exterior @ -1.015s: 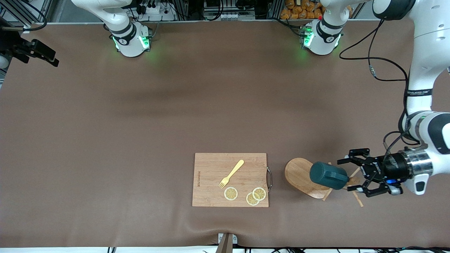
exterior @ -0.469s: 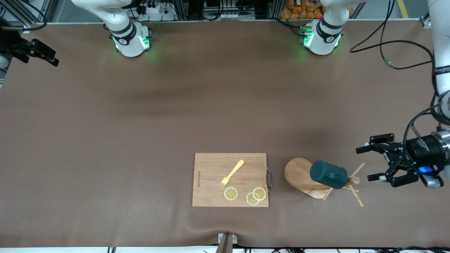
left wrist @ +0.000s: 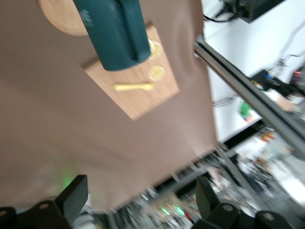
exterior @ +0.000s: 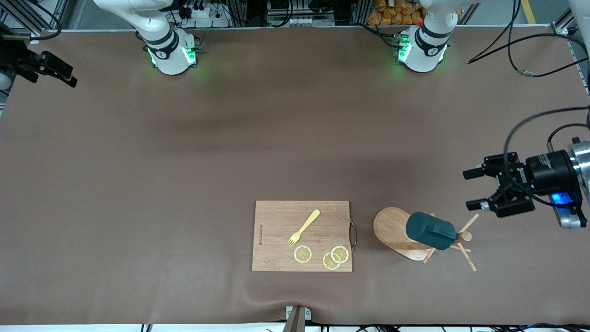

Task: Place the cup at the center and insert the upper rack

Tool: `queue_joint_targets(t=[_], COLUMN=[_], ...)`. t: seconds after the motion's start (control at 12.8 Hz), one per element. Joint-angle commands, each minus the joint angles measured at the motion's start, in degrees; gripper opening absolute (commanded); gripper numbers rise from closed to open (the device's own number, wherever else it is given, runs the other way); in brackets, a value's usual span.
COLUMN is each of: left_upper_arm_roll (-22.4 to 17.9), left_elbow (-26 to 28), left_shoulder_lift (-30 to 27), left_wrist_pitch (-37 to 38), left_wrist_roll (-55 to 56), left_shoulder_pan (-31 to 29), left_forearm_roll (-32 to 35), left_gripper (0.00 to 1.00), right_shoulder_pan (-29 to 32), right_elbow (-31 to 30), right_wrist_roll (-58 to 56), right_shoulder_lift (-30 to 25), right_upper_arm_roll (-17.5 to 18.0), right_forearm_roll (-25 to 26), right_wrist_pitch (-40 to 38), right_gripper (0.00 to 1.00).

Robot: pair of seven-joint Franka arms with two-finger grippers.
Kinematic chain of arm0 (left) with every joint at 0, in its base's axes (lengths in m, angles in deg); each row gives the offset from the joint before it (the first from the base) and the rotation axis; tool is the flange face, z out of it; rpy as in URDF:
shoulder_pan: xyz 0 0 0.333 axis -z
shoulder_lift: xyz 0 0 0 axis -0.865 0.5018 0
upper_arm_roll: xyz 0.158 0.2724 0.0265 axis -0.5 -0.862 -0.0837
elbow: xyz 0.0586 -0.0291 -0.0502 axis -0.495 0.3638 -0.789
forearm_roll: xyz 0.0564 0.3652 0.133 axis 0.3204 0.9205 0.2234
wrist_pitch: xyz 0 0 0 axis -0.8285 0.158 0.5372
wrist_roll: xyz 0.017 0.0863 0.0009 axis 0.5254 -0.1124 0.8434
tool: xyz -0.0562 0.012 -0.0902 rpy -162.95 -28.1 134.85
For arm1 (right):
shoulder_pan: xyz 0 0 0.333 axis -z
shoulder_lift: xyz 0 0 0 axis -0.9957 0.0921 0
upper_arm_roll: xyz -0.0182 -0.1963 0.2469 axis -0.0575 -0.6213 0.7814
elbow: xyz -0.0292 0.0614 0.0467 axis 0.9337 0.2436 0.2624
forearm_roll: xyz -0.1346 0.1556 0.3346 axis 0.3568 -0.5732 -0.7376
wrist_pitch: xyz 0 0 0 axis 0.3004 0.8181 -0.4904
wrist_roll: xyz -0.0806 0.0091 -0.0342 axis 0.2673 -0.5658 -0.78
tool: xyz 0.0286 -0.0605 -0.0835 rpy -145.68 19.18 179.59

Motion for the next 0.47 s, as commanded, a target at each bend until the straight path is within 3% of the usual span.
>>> queue_joint_targets(t=[0.0,0.39], left_upper_arm_roll=[2.5,3.1], left_elbow=[2.2,5.5], left_shoulder_lift=[-5.3,-13.0], left_wrist_pitch=[2.4,9.5], left_wrist_roll=[-3.1,-17.2], left_shoulder_pan=[-0.3,-0.7], left_forearm_roll=[10.9,28.6], left_gripper=[1.00,1.00], right_shoulder_pan=[0.6,0.7], right_elbow=[0.4,0.4], right_wrist_roll=[-0.3,-0.3], right_shoulder_lift=[-0.5,-0.5], right_upper_arm_roll=[0.6,0.6], right_forearm_roll=[-0.1,-0.1], right_wrist_pitch=[-0.6,-0.7], right_gripper=[1.00,1.00])
